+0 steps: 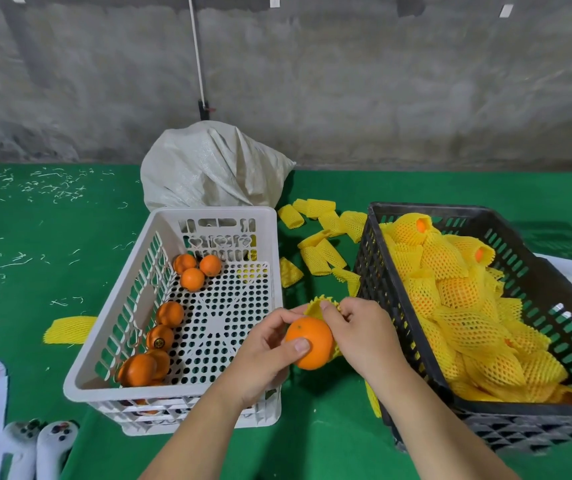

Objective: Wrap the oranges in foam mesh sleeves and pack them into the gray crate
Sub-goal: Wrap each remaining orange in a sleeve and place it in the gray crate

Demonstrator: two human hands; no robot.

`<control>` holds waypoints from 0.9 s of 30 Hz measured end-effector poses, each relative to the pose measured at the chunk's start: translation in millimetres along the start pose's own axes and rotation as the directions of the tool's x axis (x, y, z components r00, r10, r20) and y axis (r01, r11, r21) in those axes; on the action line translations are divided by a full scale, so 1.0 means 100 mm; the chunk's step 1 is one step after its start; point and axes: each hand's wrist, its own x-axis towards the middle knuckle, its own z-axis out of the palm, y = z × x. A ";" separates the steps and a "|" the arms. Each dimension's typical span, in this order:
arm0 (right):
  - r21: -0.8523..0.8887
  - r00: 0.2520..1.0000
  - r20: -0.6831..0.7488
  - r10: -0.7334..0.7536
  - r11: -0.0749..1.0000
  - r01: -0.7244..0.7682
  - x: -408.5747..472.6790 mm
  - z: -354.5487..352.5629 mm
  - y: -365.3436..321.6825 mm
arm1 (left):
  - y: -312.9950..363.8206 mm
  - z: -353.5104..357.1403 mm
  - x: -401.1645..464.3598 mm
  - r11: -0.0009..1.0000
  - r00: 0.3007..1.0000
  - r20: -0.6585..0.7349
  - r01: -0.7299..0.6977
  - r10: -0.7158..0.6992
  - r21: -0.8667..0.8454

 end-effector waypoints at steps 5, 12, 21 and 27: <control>0.084 0.986 0.157 -0.055 0.996 0.043 0.04 -0.09 -0.02 | -0.06 0.00 0.04 0.998 0.996 -0.088 -0.028 0.032 0.051; -0.168 0.930 0.305 -0.207 0.949 0.267 -0.01 -0.26 -0.11 | -0.15 0.00 0.09 0.991 0.977 -0.167 -0.133 0.130 -0.005; -0.020 0.940 0.160 -0.302 0.951 0.309 -0.24 0.08 -0.19 | -0.12 -0.09 0.10 0.978 0.974 -0.202 -0.134 0.100 -0.162; 0.025 0.955 -0.007 -0.295 0.955 0.296 -0.18 0.09 -0.09 | -0.15 -0.08 0.09 0.995 0.987 -0.139 -0.090 0.083 -0.039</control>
